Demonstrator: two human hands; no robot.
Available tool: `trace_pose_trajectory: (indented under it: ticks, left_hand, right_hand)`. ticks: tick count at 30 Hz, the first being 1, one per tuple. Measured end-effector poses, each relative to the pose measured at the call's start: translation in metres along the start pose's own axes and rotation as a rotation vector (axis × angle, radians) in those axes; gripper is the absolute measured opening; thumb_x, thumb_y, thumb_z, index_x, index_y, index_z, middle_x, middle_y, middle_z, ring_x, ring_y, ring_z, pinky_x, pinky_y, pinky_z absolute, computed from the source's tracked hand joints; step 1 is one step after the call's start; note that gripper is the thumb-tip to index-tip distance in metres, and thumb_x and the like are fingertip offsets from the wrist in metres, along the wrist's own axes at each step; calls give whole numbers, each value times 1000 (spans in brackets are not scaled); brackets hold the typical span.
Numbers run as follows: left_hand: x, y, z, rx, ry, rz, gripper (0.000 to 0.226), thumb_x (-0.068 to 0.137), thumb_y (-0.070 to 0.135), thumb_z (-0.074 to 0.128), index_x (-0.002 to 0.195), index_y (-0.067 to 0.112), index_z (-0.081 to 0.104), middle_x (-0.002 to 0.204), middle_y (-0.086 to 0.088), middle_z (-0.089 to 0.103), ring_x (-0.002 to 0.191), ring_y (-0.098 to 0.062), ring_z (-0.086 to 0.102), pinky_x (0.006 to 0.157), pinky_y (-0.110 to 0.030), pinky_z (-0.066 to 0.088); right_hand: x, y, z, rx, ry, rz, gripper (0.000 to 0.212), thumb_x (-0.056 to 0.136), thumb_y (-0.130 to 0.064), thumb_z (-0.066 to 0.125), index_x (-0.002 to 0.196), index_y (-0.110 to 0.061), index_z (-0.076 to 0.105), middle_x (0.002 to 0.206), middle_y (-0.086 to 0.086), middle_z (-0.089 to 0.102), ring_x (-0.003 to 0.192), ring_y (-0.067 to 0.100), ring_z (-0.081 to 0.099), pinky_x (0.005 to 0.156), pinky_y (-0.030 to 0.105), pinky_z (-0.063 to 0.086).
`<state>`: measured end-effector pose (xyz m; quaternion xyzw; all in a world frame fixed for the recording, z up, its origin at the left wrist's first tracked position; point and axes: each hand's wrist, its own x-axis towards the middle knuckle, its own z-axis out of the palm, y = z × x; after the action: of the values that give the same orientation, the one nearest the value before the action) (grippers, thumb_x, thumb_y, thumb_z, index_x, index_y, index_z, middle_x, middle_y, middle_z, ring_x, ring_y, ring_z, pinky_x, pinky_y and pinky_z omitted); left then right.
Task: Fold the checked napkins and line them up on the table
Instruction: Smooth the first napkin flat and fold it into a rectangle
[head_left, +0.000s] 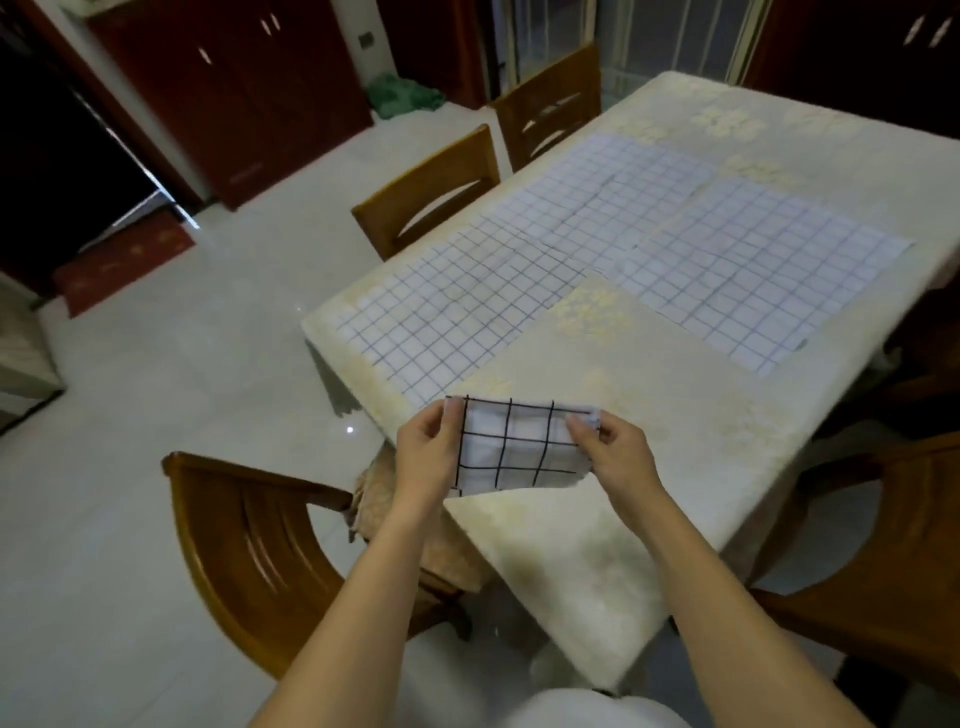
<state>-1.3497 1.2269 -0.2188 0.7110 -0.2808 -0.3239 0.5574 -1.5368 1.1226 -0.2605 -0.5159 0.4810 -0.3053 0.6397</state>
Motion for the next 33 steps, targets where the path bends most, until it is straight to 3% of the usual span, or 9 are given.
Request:
trace_pose_trajectory:
  ticks: [4,8,13,17,21,23,26,31,33]
  left_hand:
    - [-33,9,-72,-37,118,40,36,107,38,50,102,10,73,90,-6,73,84,-11,68,72,-23,53]
    - [-79,-17,-156,-87,104,-17,31,103,41,57,113,16,71,103,-1,78,98,-19,74,84,-39,62]
    - [-136,-37,-261,-203,363,-46,22,105,37,57,107,22,72,95,5,79,89,-9,75,72,-22,60]
    - [-162,-46,-335,-213,445,-59,21,103,42,58,105,26,71,95,7,78,88,-8,75,76,-29,63]
    - [-173,-56,-387,-273,462,-81,17,102,42,59,112,31,68,102,8,77,95,-12,74,79,-35,64]
    - [-174,-59,-408,-291,450,-83,21,102,43,59,116,29,67,103,7,77,96,-13,75,78,-38,64]
    - [-169,-60,-441,-273,462,-67,26,103,38,59,117,19,70,99,6,77,92,-7,74,71,-23,61]
    - [-142,-64,-499,-240,464,-95,24,105,36,56,114,18,69,97,0,79,85,-20,77,56,-36,60]
    - [-121,-63,-524,-215,485,-106,24,106,37,55,112,18,69,94,-1,78,81,-21,77,51,-34,58]
  right_hand:
    - [-33,-26,69,-109,-10,-159,19,98,-31,64,97,-13,70,89,12,73,82,27,71,67,44,58]
    - [-89,-29,150,-110,-2,-212,15,100,-31,61,94,-19,68,86,0,72,71,5,66,62,27,54]
    - [-168,-16,245,-173,-183,-136,19,99,-33,63,102,-17,71,90,-1,76,82,15,71,68,28,58]
    - [-214,-15,317,-242,-271,-149,13,99,-37,61,103,-29,70,93,-5,76,87,13,73,75,31,62]
    - [-236,-27,373,-282,-336,-232,17,103,-32,55,108,-23,68,97,0,74,89,15,72,72,26,60]
    - [-239,-32,393,-283,-373,-260,17,103,-30,55,108,-22,68,98,1,74,90,14,72,74,29,61]
    - [-236,-34,423,-206,-443,-251,20,102,-31,56,110,-17,68,99,4,75,90,18,73,72,29,60]
    - [-208,-27,497,-114,-451,-251,23,100,-29,61,103,-8,71,97,13,75,93,31,73,83,50,61]
    - [-190,-27,532,-114,-464,-265,19,100,-29,61,98,-13,72,94,7,77,91,25,74,79,47,61]
